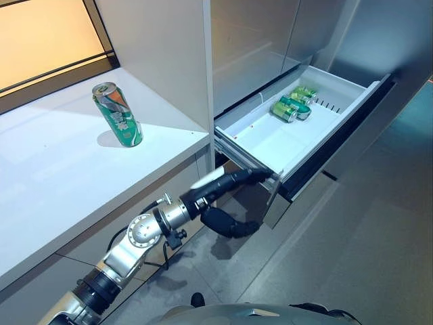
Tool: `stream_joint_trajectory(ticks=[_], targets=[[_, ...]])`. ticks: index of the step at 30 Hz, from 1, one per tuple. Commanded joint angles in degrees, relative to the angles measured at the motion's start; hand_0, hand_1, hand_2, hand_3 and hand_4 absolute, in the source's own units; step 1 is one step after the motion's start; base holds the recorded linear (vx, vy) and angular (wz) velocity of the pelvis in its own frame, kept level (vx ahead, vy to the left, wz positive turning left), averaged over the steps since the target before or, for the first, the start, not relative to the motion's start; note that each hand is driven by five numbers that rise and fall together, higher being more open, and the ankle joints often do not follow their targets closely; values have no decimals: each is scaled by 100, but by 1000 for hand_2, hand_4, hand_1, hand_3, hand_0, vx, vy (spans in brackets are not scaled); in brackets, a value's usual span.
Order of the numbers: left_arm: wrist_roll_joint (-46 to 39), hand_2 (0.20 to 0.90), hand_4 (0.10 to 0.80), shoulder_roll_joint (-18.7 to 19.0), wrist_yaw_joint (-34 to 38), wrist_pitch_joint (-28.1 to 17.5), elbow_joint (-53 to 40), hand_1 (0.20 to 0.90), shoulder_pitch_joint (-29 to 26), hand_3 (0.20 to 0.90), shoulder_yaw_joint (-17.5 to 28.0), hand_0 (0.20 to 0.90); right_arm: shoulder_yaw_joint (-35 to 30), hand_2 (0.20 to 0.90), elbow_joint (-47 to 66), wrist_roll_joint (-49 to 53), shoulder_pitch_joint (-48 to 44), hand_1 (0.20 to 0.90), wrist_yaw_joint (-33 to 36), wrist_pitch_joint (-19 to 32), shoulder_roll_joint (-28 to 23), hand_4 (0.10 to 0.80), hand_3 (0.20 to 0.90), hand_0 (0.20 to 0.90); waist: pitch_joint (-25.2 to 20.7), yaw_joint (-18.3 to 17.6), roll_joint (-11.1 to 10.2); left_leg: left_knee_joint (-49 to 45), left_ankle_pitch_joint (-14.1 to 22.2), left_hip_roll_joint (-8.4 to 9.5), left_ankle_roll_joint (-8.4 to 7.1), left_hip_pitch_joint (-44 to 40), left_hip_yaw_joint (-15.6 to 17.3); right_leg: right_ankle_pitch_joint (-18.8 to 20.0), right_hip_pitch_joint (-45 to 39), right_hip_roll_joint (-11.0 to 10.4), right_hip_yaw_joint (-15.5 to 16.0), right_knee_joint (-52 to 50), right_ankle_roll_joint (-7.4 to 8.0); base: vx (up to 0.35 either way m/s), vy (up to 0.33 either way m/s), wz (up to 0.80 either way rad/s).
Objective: Put drinks into fridge and close the fridge
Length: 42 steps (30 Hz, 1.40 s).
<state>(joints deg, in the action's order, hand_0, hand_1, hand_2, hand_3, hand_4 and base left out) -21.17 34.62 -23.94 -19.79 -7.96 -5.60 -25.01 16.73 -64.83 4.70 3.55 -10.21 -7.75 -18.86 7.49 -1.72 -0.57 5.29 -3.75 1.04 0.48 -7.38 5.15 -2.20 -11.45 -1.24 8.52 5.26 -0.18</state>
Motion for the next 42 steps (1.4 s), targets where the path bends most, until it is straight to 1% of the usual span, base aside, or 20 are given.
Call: stream_joint_trajectory(ticks=[1,4,7,8,9,10,11,12,13,17,20,23,25,26,29,30,31,33,37,42], targets=[[-313,900,800,-54,714,-557,-668,900,-787,900,599,900,63,900,126,373,-118,900,-89,231,313,800,900,900,-154,164,65,-29,769,37,-26,-58,-520,64,359,-78,-31,-117,488,9,-14,4],[-71,900,800,67,1323,-722,-748,900,-869,900,1001,900,50,900,19,452,-74,900,-62,360,339,800,900,900,-183,232,53,-29,762,51,-26,-37,-576,56,346,-76,-6,-98,465,6,-10,3],[73,900,800,58,1593,-747,-820,900,-878,900,1279,900,27,900,-73,484,-72,900,-57,426,366,800,900,900,-210,274,42,-29,762,59,-27,-25,-612,43,342,-70,6,-94,451,8,-9,4],[217,900,800,54,1912,-825,-838,900,-876,900,1440,900,20,900,-154,511,-81,900,-44,468,392,800,900,900,-231,300,35,-29,756,62,-32,-18,-635,38,343,-64,11,-95,442,14,-13,11],[237,900,800,48,1948,-838,-843,900,-877,900,1474,900,23,900,-174,519,-85,900,-40,480,398,800,900,900,-234,304,33,-29,756,62,-32,-18,-639,36,342,-64,13,-95,441,18,-14,17],[629,900,800,1,2285,-939,-856,900,-878,900,1644,900,21,900,-241,548,-98,900,-27,515,423,800,900,900,-248,328,23,-29,758,63,-33,-17,-653,24,335,-62,19,-94,430,12,-9,14],[751,900,800,6,2399,-958,-855,900,-879,900,1678,900,16,900,-253,547,-98,900,-26,522,428,800,900,900,-252,330,22,-30,760,63,-34,-17,-656,21,334,-61,20,-95,428,19,-13,13],[863,900,800,41,2777,-1061,-824,900,-904,900,1778,900,-3,900,-295,544,-93,900,-17,552,449,800,900,900,-269,336,14,-29,763,70,-32,-23,-671,17,329,-58,19,-93,427,14,-8,5],[849,900,800,37,2823,-1083,-832,900,-908,900,1835,900,1,900,-307,561,-95,900,-19,563,448,800,900,900,-273,343,10,-29,764,71,-33,-22,-675,14,326,-58,20,-90,425,0,0,0],[1249,900,800,-26,3646,-1403,-830,900,-879,900,2273,900,-8,900,-360,582,-71,900,-5,606,496,800,900,900,-313,362,-19,-30,780,80,-37,-35,-705,-10,307,-51,8,-82,406,17,-4,1],[1557,900,800,-60,4143,-1433,-821,900,-841,900,2461,900,-15,900,-349,571,-54,900,-1,593,508,800,900,900,-334,364,-25,-29,788,81,-48,-42,-717,-21,299,-48,6,-79,401,0,0,0],[1964,900,800,-100,4799,-1151,-661,900,-763,900,2685,900,-36,900,-334,534,-35,900,1,576,527,800,900,900,-351,362,-28,-29,798,88,-51,-59,-741,-32,286,-37,0,-79,388,0,0,0],[1994,900,800,-109,4977,-973,-555,900,-722,900,2734,900,-44,900,-328,518,-31,900,-3,565,527,800,900,900,-360,362,-26,-29,800,90,-50,-67,-747,-39,276,-32,-5,-77,382,8,1,2],[1929,900,800,-130,5148,-734,-405,900,-679,900,2789,900,-48,900,-325,506,-29,900,-12,556,520,800,900,900,-364,361,-26,-30,804,89,-50,-74,-747,-42,272,-30,-4,-80,382,13,2,3],[1742,900,800,-170,5208,-357,-167,900,-628,900,2825,900,-74,900,-311,477,-39,900,-21,521,513,800,900,900,-366,359,-18,-34,802,88,-51,-85,-750,-48,255,-29,-6,-78,379,5,1,1],[1594,900,800,-206,5239,-98,-31,900,-601,900,2850,900,-83,900,-322,472,-53,900,-32,512,504,800,900,900,-370,359,-14,-37,799,86,-54,-93,-744,-48,247,-27,-3,-79,379,0,0,0],[1538,900,800,-243,5239,30,60,900,-575,900,2857,900,-87,900,-313,480,-67,900,-29,490,500,800,900,900,-371,361,-10,-37,802,84,-56,-95,-742,-52,246,-28,4,-79,378,0,0,0],[1440,900,800,-286,5237,114,165,900,-566,900,2868,900,-104,900,-290,462,-78,900,-29,452,505,800,900,900,-373,356,-10,-38,806,84,-52,-102,-742,-55,241,-26,2,-78,378,0,0,0],[1064,900,800,-402,5259,475,370,900,-587,900,2887,900,-117,900,-270,456,-120,900,-44,364,490,800,900,900,-383,345,3,-38,807,79,-57,-122,-742,-58,224,-25,9,-76,379,0,0,0],[850,900,800,-403,5393,825,522,900,-670,900,2934,900,-129,900,-244,423,-135,900,-66,287,478,800,900,900,-406,320,10,-42,805,78,-62,-133,-733,-63,213,-23,-5,-76,382,0,0,0]])
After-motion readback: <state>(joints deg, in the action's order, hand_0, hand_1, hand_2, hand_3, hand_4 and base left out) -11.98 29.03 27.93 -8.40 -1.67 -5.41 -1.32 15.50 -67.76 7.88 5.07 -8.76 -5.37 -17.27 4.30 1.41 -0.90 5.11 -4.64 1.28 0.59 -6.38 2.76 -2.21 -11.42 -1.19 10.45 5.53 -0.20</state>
